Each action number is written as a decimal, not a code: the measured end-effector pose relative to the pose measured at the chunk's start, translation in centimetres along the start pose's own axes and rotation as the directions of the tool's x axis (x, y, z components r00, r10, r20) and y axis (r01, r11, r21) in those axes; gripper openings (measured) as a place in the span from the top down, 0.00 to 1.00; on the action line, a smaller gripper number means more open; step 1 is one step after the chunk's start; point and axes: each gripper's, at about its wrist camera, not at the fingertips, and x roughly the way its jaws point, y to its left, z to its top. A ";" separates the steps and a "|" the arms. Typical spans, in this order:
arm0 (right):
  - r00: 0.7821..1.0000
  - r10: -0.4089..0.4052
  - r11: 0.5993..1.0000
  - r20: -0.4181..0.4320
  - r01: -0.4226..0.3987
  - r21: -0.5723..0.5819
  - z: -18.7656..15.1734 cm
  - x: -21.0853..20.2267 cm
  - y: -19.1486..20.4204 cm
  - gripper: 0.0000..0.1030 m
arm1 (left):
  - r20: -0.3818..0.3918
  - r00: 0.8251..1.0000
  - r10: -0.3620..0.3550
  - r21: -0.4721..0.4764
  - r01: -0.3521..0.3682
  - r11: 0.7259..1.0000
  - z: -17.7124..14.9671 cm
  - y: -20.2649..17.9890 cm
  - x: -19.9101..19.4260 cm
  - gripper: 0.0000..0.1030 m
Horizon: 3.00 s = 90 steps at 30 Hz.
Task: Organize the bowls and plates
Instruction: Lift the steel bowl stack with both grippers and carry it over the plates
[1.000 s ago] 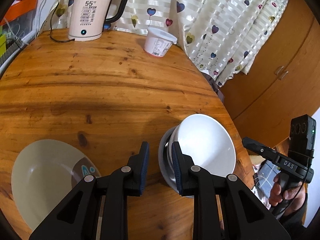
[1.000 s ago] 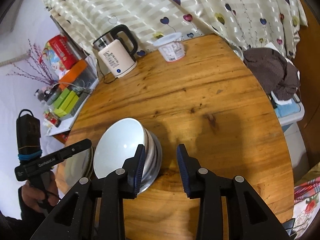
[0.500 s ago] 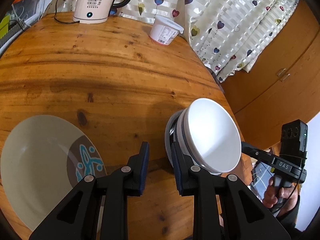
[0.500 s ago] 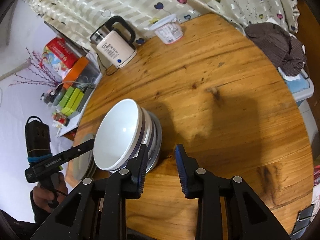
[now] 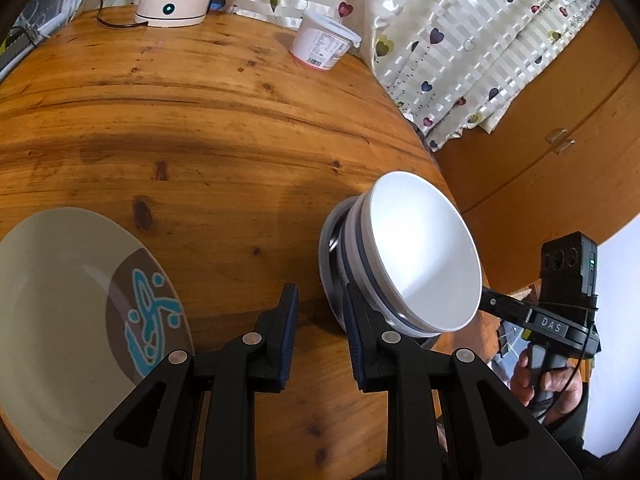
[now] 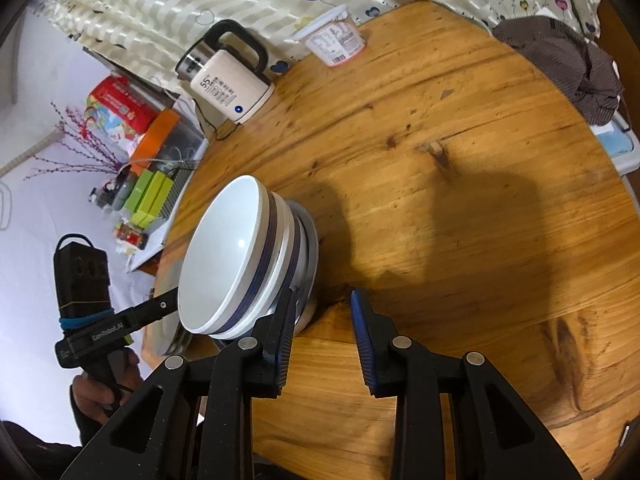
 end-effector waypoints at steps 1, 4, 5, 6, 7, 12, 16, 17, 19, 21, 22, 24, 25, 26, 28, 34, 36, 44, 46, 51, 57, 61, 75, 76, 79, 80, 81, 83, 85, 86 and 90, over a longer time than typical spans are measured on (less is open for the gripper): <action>1.000 0.010 1.000 -0.005 -0.010 0.006 0.0 0.1 -0.1 0.72 | -0.004 1.000 -0.003 -0.001 0.003 1.000 0.0 0.0 0.1 0.77; 1.000 0.022 1.000 -0.019 -0.022 0.009 0.0 0.4 0.0 0.72 | -0.017 1.000 -0.012 -0.006 0.012 1.000 0.0 0.0 0.3 0.77; 0.999 0.026 1.000 -0.021 -0.026 0.011 0.0 0.5 -0.1 0.76 | -0.020 1.000 -0.014 -0.009 0.013 1.000 0.0 0.1 0.4 0.77; 0.999 0.033 0.999 -0.024 -0.033 0.013 0.0 0.5 -0.1 0.80 | -0.024 1.000 -0.016 -0.011 0.016 1.000 0.0 0.1 0.5 0.77; 0.999 0.040 0.999 -0.027 -0.040 0.013 0.0 0.6 -0.1 0.81 | -0.028 0.999 -0.018 -0.015 0.017 1.000 0.0 0.1 0.6 0.77; 0.997 0.068 0.998 -0.030 -0.068 0.013 0.2 0.7 0.0 0.88 | -0.036 0.999 -0.031 -0.031 0.030 0.999 0.1 0.5 0.8 0.77; 0.995 0.095 0.995 -0.030 -0.094 0.020 0.2 0.6 -0.2 0.92 | -0.045 0.997 -0.060 -0.052 0.057 0.997 0.1 0.9 0.9 0.77; 0.995 0.097 0.995 -0.030 -0.096 0.020 0.2 0.6 -0.2 0.92 | -0.046 0.997 -0.069 -0.057 0.066 0.996 0.1 1.0 0.9 0.77; 0.994 0.106 0.994 -0.030 -0.105 0.026 0.2 0.7 -0.3 0.92 | -0.046 0.996 -0.079 -0.060 0.076 0.995 0.1 1.1 1.0 0.77; 0.993 0.114 0.993 -0.030 -0.113 0.032 0.2 0.6 -0.4 0.92 | -0.047 0.994 -0.097 -0.066 0.093 0.993 0.1 1.2 1.0 0.79; 0.992 0.119 0.992 -0.029 -0.118 0.035 0.1 0.6 -0.4 0.92 | -0.047 0.993 -0.106 -0.073 0.103 0.992 0.1 1.4 1.1 0.79; 0.992 0.122 0.992 -0.029 -0.121 0.035 0.1 0.6 -0.4 0.92 | -0.047 0.991 -0.123 -0.083 0.119 0.989 0.1 1.6 1.1 0.79; 0.992 0.124 0.992 -0.029 -0.123 0.035 0.1 0.6 -0.4 0.92 | -0.046 0.990 -0.130 -0.084 0.126 0.988 0.1 1.7 1.1 0.81; 0.992 0.126 0.991 -0.029 -0.125 0.036 0.1 0.6 -0.5 0.92 | -0.045 0.989 -0.138 -0.085 0.134 0.987 0.1 1.7 1.1 0.84; 0.991 0.130 0.991 -0.029 -0.129 0.037 0.1 0.6 -0.6 0.92 | -0.045 0.986 -0.158 -0.085 0.154 0.984 0.1 1.6 1.2 0.89; 0.990 0.135 0.990 -0.029 -0.134 0.038 0.1 0.6 -0.6 0.92 | -0.048 0.982 -0.182 -0.083 0.178 0.981 0.2 1.7 1.2 0.92; 0.991 0.134 0.990 -0.030 -0.133 0.037 0.1 0.6 -0.5 0.92 | -0.049 0.982 -0.185 -0.082 0.180 0.980 0.2 1.7 1.2 0.92; 0.991 0.131 0.991 -0.030 -0.130 0.034 0.2 0.6 -0.4 0.93 | -0.049 0.981 -0.190 -0.075 0.186 0.980 0.2 1.8 1.3 0.92; 0.991 0.130 0.991 -0.029 -0.129 0.035 0.1 0.5 -0.5 0.93 | -0.046 0.980 -0.192 -0.075 0.188 0.979 0.2 1.8 1.3 0.92; 0.992 0.123 0.992 -0.029 -0.122 0.032 0.1 0.5 -0.3 0.93 | -0.040 0.981 -0.188 -0.068 0.185 0.980 0.2 1.6 1.5 0.92; 0.992 0.123 0.992 -0.028 -0.122 0.028 0.2 0.4 -0.2 0.93 | -0.036 0.981 -0.188 -0.067 0.185 0.980 0.2 1.6 1.5 0.92; 0.992 0.123 0.992 -0.025 -0.122 0.025 0.3 0.4 -0.1 0.93 | -0.032 0.982 -0.188 -0.064 0.186 0.981 0.2 1.5 1.3 0.92; 0.992 0.128 0.992 -0.017 -0.128 0.006 0.6 0.4 0.6 0.93 | -0.010 0.982 -0.186 -0.054 0.185 0.981 0.4 1.7 0.1 0.92; 0.992 0.129 0.992 -0.016 -0.129 0.005 0.6 0.4 0.6 0.93 | -0.009 0.983 -0.185 -0.054 0.185 0.981 0.4 1.7 0.0 0.92; 0.991 0.132 0.991 -0.017 -0.132 0.001 0.7 0.5 1.0 0.93 | -0.002 0.984 -0.180 -0.054 0.180 0.982 0.4 1.8 -0.3 0.92; 0.991 0.134 0.991 -0.018 -0.134 -0.002 0.7 0.5 1.1 0.93 | 0.000 0.984 -0.179 -0.054 0.179 0.982 0.3 1.8 -0.4 0.92; 0.991 0.136 0.991 -0.019 -0.136 -0.004 0.8 0.5 1.2 0.93 | 0.003 0.984 -0.177 -0.055 0.177 0.983 0.4 1.9 -0.6 0.92; 0.990 0.140 0.990 -0.020 -0.140 -0.010 0.8 0.6 1.5 0.93 | 0.008 0.985 -0.174 -0.056 0.174 0.983 0.3 1.9 -0.9 0.92; 0.989 0.143 0.990 -0.022 -0.144 -0.015 0.9 0.7 1.8 0.93 | 0.015 0.986 -0.169 -0.057 0.169 0.984 0.3 2.0 -1.2 0.92; 0.989 0.145 0.989 -0.023 -0.146 -0.019 1.0 0.8 2.0 0.93 | 0.018 0.986 -0.167 -0.058 0.168 0.984 0.2 2.1 -1.3 0.92; 0.988 0.152 0.988 -0.027 -0.153 -0.032 1.1 0.9 2.8 0.93 | 0.032 0.987 -0.159 -0.061 0.160 0.985 0.0 2.3 -2.2 0.92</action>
